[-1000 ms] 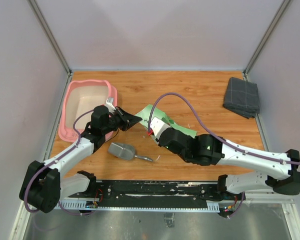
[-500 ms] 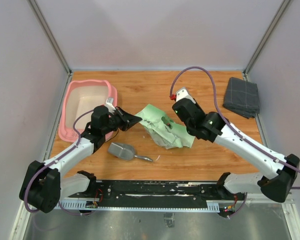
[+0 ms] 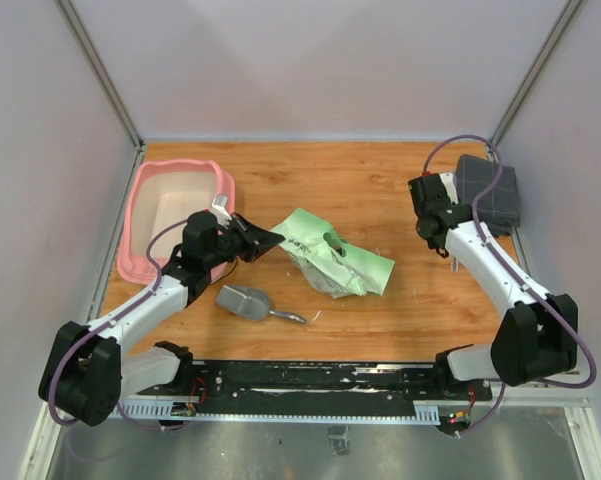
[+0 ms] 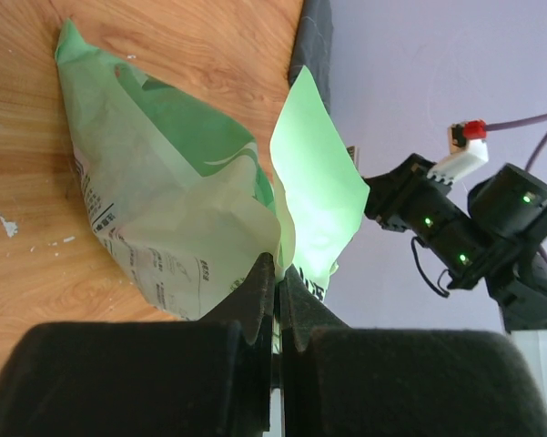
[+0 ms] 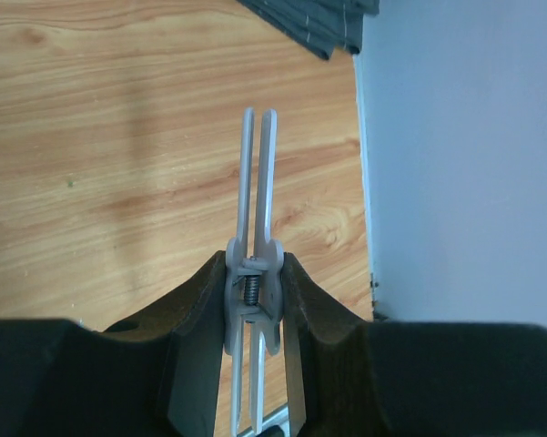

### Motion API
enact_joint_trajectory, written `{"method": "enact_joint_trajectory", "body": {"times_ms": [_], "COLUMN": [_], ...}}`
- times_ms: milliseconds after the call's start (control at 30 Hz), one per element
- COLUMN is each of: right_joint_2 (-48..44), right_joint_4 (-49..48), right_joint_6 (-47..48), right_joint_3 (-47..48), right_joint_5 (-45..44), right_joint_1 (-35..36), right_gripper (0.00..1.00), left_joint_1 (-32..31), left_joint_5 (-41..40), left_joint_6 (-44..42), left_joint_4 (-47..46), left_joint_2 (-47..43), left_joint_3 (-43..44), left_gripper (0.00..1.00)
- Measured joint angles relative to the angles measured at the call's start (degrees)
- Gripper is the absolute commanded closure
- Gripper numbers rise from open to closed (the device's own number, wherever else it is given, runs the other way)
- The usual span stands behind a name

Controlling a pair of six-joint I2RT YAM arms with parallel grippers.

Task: Fill the litter box with clean litter
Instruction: Place the clamp at the center of the board.

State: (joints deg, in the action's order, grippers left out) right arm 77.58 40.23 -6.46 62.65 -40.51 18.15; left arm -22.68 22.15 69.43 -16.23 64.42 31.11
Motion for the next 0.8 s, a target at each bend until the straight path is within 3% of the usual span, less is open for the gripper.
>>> {"method": "enact_joint_trajectory", "body": {"times_ms": [333,467,667,800], "right_joint_2": [7.72,13.53,18.18,18.73], "right_joint_4": [-5.90,-6.95,-7.48,-8.13], "right_joint_6": [-7.82,-9.99,-11.76,-12.00], "right_joint_3": [-3.63,-3.63,-3.63,-3.28], "right_joint_5": [5.18,6.88,8.17,8.20], "right_joint_1": [-10.67,-14.32,-17.57,-18.88], "right_gripper": [0.92,0.82,0.79,0.67], "left_joint_1": [0.00,0.00,0.00,0.00], "left_joint_5": [0.13,0.13,0.13,0.13], "left_joint_6": [-0.02,-0.09,-0.20,-0.24], "left_joint_4": [0.07,0.50,1.14,1.33], "left_joint_2": [-0.31,-0.74,-1.14,-1.29], "left_joint_3": [0.00,-0.07,-0.09,-0.22], "left_gripper": [1.00,1.00,1.00,1.00]}}
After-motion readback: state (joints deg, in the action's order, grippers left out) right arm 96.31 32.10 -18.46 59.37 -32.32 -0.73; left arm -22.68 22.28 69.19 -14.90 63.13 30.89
